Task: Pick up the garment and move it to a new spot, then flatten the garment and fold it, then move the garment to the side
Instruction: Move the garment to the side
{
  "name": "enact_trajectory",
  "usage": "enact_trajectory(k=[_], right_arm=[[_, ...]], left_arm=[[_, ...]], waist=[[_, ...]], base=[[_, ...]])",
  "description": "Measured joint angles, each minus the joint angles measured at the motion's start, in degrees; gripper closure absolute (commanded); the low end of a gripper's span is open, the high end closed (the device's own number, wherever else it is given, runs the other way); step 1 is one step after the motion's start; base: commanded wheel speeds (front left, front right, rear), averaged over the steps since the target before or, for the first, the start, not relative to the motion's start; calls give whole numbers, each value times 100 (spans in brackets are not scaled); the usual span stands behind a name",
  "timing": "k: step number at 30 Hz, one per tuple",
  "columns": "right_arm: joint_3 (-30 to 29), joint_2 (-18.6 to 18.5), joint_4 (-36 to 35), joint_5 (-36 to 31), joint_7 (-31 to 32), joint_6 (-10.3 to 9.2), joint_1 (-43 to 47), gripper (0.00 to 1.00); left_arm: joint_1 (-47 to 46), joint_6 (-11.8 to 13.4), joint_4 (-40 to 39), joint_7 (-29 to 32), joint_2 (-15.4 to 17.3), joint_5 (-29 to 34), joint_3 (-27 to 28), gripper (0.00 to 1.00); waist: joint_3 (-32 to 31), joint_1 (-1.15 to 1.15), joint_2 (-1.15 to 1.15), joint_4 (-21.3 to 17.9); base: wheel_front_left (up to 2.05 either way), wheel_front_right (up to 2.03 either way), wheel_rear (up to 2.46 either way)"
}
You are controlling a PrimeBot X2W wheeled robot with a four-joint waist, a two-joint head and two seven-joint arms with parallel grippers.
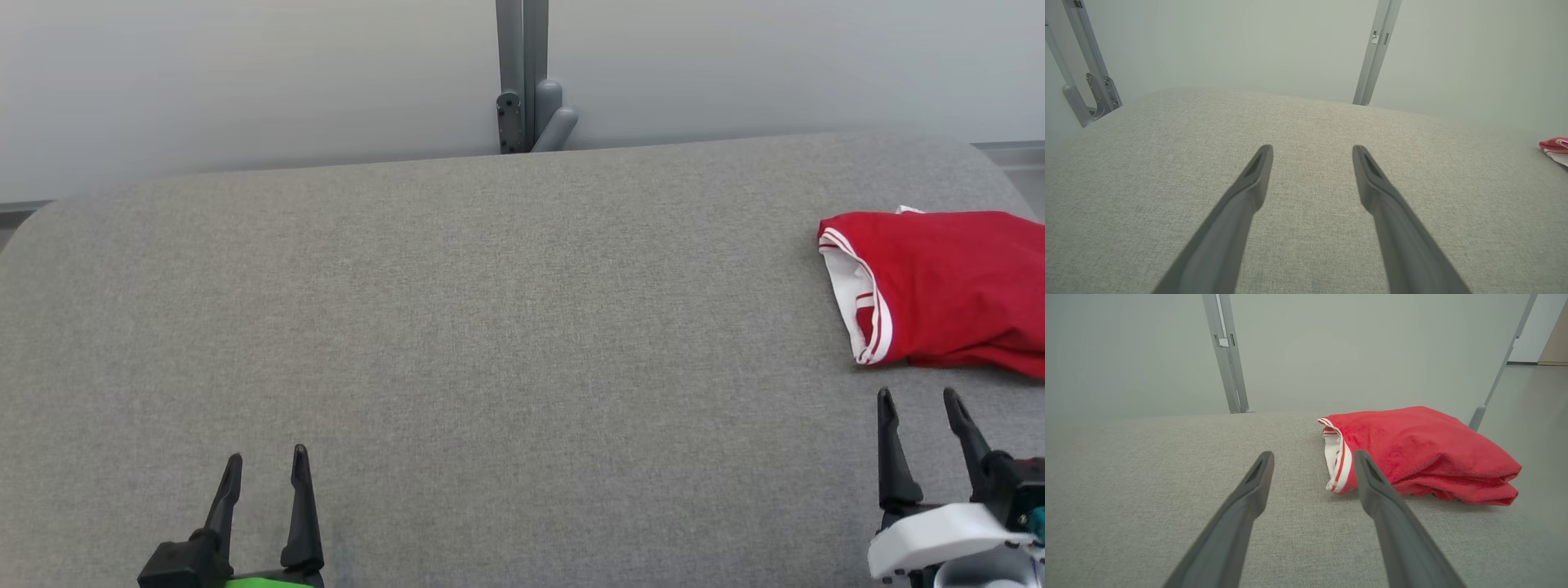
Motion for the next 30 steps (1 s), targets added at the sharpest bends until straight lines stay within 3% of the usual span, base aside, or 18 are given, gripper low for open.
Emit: enact_trajectory(k=[11,30], right_arm=[[98,267,218,-386,0,-1,270,0],[189,302,376,-437,0,-1,179,0]], left_arm=[[-5,-26,392,-1,-1,-101,79,0],[-13,-52,501,-1,0,-178,86,0]], waist=[[-223,0,0,-96],[-297,0,0,-107]], base=[[0,0,0],[0,0,0]])
